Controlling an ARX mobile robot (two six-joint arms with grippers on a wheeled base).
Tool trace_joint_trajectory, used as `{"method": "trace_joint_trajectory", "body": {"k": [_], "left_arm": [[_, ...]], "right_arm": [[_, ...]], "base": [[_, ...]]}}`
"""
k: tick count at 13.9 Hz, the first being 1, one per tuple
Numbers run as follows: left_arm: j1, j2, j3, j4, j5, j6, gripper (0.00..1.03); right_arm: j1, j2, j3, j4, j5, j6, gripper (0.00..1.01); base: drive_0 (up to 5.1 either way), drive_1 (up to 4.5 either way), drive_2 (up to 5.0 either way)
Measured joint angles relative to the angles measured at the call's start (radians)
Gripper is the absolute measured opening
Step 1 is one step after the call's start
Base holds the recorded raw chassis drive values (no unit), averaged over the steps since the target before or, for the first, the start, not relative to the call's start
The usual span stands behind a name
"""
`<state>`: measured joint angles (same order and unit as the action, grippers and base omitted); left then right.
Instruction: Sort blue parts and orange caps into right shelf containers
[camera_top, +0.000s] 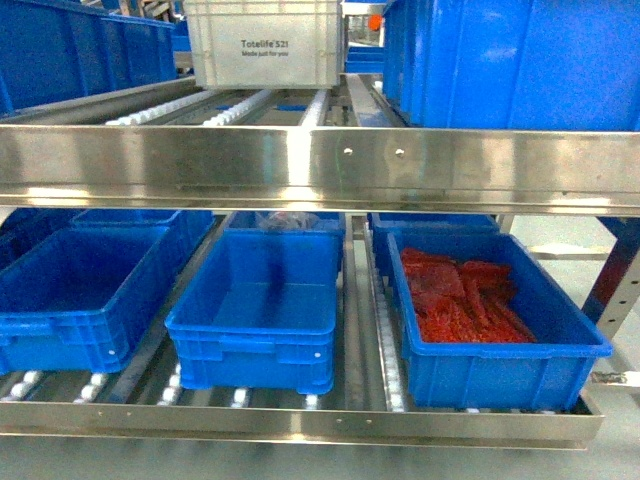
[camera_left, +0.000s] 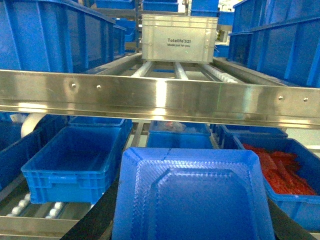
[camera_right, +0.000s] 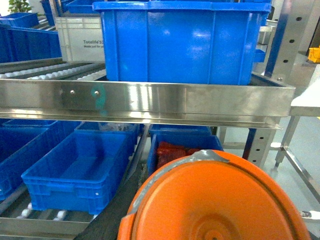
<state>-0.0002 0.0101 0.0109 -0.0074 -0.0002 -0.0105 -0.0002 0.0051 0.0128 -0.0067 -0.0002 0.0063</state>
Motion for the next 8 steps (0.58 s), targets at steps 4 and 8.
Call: {"method": "trace_joint_trajectory", "body": {"k": [4,8], "left_arm": [[0.0,0.0,0.0,-0.001,-0.002,0.0,0.41],[0.0,0.0,0.0,0.0,0.0,0.0,0.41]], "right_arm": [[0.0,0.0,0.0,0.0,0.0,0.0,0.42],[0.0,0.0,0.0,0.002,0.0,0.0,0.42]], "base": [[-5.0,2.46,2.5],[-4.9,2.59,2.6]]}}
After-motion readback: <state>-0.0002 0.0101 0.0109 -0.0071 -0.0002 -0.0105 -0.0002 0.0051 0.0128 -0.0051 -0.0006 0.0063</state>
